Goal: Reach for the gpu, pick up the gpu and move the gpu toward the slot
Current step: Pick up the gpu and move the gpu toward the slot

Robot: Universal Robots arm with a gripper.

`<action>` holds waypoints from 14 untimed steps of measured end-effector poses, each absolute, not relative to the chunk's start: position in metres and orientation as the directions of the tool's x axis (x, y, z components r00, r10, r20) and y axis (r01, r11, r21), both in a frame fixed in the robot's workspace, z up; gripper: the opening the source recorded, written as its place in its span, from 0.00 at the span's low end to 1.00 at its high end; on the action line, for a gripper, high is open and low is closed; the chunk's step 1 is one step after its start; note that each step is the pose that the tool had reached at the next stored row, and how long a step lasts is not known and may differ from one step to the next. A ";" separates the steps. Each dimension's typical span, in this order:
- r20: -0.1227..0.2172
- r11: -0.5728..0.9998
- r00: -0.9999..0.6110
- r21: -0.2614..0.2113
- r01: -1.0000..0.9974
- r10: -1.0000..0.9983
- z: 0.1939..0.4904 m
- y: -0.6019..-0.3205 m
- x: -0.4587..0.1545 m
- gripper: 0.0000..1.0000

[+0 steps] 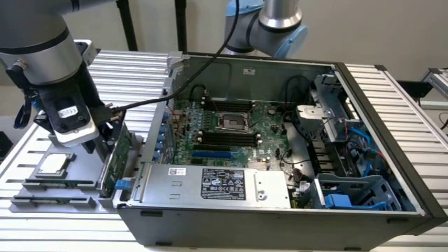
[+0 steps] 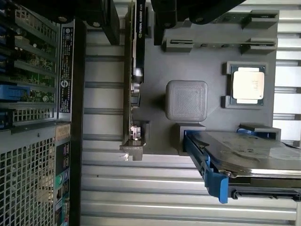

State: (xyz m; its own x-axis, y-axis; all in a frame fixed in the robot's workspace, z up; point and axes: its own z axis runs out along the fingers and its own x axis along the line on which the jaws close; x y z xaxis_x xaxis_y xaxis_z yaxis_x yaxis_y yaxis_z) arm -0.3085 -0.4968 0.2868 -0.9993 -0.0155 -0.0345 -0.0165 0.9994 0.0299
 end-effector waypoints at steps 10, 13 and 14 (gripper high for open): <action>-0.042 0.999 -0.999 0.028 -0.016 -0.015 0.269 -0.496 -0.308 0.42; -0.047 1.000 -0.999 0.026 -0.017 -0.015 0.266 -0.495 -0.308 0.42; -0.049 1.000 -0.999 0.025 -0.016 -0.015 0.265 -0.495 -0.308 0.42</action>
State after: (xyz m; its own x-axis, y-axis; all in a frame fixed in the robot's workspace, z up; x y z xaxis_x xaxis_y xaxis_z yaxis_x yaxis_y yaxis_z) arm -0.3079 -0.4948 0.2646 -0.9987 -0.0150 -0.0489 -0.0163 0.9995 0.0255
